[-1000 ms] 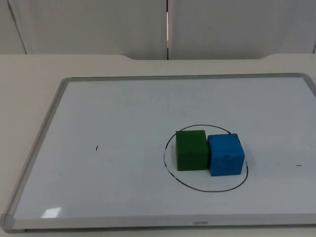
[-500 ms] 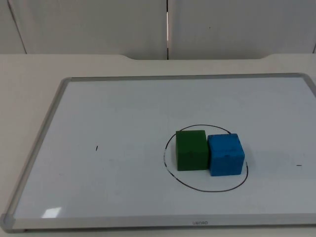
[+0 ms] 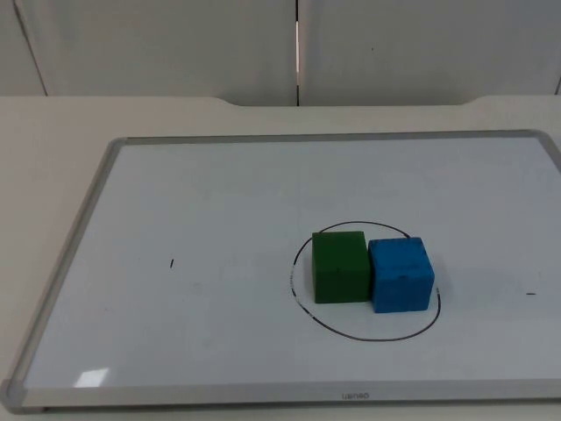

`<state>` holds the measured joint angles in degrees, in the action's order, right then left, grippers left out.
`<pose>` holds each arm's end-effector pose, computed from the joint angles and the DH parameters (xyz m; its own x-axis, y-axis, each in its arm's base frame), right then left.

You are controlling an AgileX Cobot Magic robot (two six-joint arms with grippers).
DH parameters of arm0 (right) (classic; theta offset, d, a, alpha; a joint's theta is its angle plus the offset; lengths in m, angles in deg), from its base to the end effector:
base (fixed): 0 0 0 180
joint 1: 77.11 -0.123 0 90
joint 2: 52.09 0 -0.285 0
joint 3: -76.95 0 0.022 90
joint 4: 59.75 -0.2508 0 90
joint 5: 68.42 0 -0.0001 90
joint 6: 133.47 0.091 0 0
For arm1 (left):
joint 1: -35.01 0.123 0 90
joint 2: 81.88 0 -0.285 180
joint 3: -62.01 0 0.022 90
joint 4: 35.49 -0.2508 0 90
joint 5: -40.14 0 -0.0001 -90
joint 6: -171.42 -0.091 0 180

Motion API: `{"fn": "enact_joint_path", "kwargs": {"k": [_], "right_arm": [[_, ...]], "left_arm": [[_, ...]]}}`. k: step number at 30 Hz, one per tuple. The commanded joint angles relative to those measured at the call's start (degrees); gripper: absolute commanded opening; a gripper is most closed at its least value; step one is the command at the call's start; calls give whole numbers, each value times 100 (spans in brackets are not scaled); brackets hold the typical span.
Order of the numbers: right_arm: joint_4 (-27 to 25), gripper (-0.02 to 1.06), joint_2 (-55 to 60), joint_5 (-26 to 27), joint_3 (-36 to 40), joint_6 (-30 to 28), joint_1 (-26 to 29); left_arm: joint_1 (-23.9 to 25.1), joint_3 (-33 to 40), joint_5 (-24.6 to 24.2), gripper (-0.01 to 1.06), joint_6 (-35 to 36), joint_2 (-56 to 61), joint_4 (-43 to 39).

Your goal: Push the two cubes into the marked area.

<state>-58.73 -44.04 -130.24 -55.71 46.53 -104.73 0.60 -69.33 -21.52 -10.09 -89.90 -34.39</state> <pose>-0.0059 -0.0047 0.2818 -0.4013 -0.2195 -0.8893 -0.4546 0.8906 -0.0147 -0.0047 0.0014 0.2756 -0.3816 0.2823 -0.8802 0.5840 0.8117 0.0072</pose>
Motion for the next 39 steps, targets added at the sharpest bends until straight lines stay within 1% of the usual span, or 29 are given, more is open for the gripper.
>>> {"fn": "enact_joint_path", "kwargs": {"k": [1, 3, 5, 6, 7, 9, 10, 11, 12, 13, 14, 29, 31, 33, 34, 35, 36, 39], "right_arm": [[26, 0, -27, -3, 35, -52, -26], [26, 4, -27, -3, 35, -52, -26], [26, 14, -27, -3, 35, -52, -26], [26, 14, -27, -3, 35, -52, -26], [26, 20, -27, -3, 35, -52, -26], [26, 42, -27, -3, 35, 0, -26], [26, 51, -27, -3, 35, 0, -26], [26, 51, -27, -3, 35, 0, -26], [26, 64, -27, -3, 35, 0, -26], [26, 69, -27, -3, 35, 0, -26], [26, 71, -27, -3, 35, 0, -26], [26, 71, -27, -3, 35, 0, -26], [26, 79, -27, -3, 35, 0, -26], [26, 94, -27, -3, 35, 0, -26], [26, 94, -27, -3, 35, 0, -26], [26, 103, -27, -3, 35, 0, -26], [26, 105, -27, -3, 35, -40, -26], [26, 105, -27, -3, 35, -40, -26]], "left_arm": [[-22, 23, 1, 0, 34, 23, -27], [-22, 23, 1, 0, 34, 23, -27], [-22, 23, 1, 0, 34, 23, -27], [-22, 23, 1, 0, 34, 23, -27], [-22, 23, 1, 0, 34, 23, -27], [-22, 23, 1, 0, 34, 23, -27], [-22, 23, 1, 0, 34, 23, -27], [-22, 23, 1, 0, 34, 23, -27], [-22, 23, 1, 0, 34, 23, -27], [-22, 23, 1, 0, 34, 23, -27], [-22, 23, 1, 0, 34, 23, -27], [-22, 23, 1, 0, 34, 23, -27], [-22, 23, 1, 0, 34, 23, -27], [-22, 23, 1, 0, 34, 23, -27], [-22, 23, 1, 0, 34, 23, -27], [-22, 23, 1, 0, 34, 23, -27], [-22, 23, 1, 0, 34, 23, -27], [-22, 23, 1, 0, 34, 23, -27]]}}
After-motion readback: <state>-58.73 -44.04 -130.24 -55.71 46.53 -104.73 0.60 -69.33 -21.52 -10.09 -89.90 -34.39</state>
